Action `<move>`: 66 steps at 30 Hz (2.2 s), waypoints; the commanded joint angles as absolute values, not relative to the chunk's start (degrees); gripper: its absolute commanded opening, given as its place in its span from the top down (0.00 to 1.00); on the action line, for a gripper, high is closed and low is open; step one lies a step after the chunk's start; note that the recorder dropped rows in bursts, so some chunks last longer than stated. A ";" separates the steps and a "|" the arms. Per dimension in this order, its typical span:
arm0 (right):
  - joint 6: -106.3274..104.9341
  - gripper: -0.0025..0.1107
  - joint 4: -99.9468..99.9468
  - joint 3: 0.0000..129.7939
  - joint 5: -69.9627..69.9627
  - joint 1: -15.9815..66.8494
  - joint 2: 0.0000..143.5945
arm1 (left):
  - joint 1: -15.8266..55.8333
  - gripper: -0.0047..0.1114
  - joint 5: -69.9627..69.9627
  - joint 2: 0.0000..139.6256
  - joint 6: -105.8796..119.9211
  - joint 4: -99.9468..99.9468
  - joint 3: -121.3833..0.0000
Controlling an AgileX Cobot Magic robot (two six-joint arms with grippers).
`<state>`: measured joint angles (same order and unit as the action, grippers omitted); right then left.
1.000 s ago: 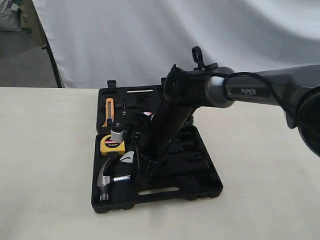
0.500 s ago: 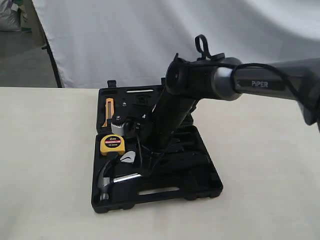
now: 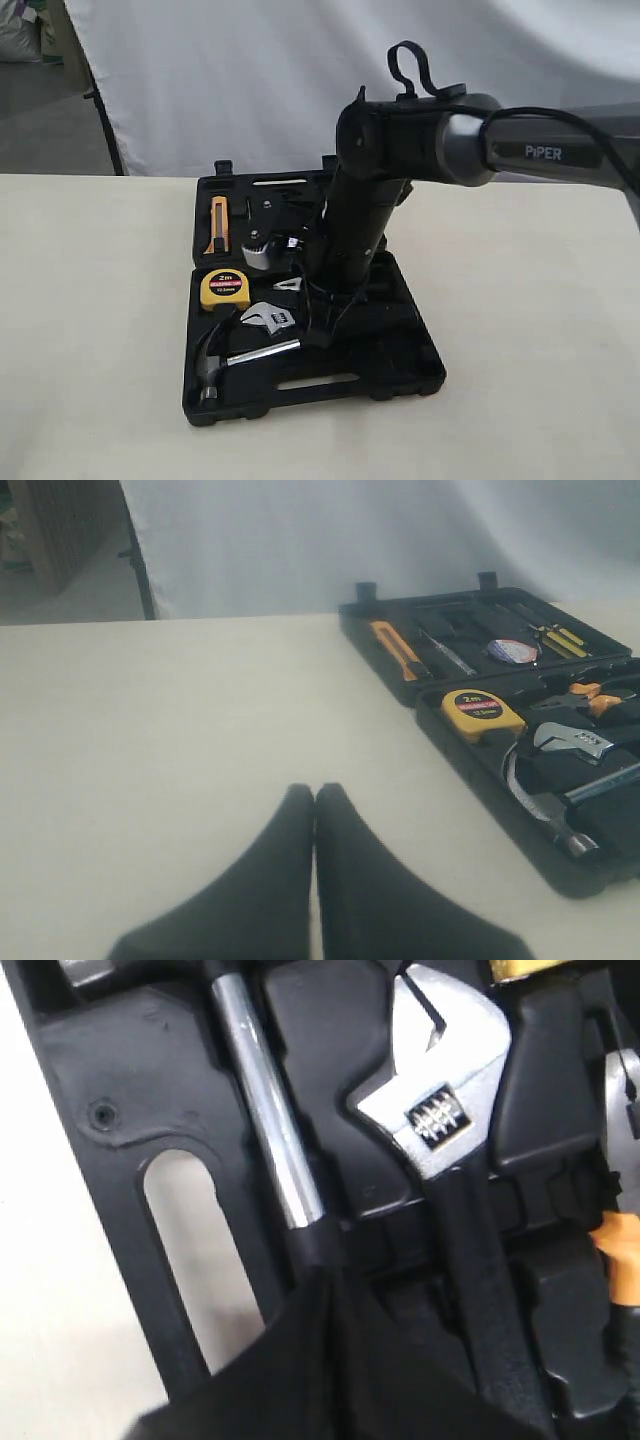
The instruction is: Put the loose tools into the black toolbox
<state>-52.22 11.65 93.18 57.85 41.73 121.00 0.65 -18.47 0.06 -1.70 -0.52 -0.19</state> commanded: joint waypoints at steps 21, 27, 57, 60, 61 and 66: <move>-49.41 0.98 9.05 93.23 62.32 43.10 129.79 | 1.05 0.96 -18.32 0.00 -1.76 -0.37 0.00; -49.52 0.98 11.48 93.23 61.38 44.84 126.41 | 1.05 0.96 -18.32 0.00 -1.76 -0.37 0.00; -45.45 0.98 9.71 84.03 52.45 38.08 119.81 | 1.05 0.96 -18.32 0.00 -1.76 -0.37 0.00; -46.23 0.98 10.09 82.74 52.49 38.28 120.21 | 1.05 0.96 -18.32 0.00 -1.76 -0.37 0.00; -46.23 0.98 10.41 82.46 52.51 38.32 120.45 | 1.05 0.96 -18.32 0.00 -1.76 -0.37 0.00; -46.58 0.98 10.99 81.73 52.97 40.31 121.57 | 1.05 0.96 -18.32 0.00 -1.76 -0.37 0.00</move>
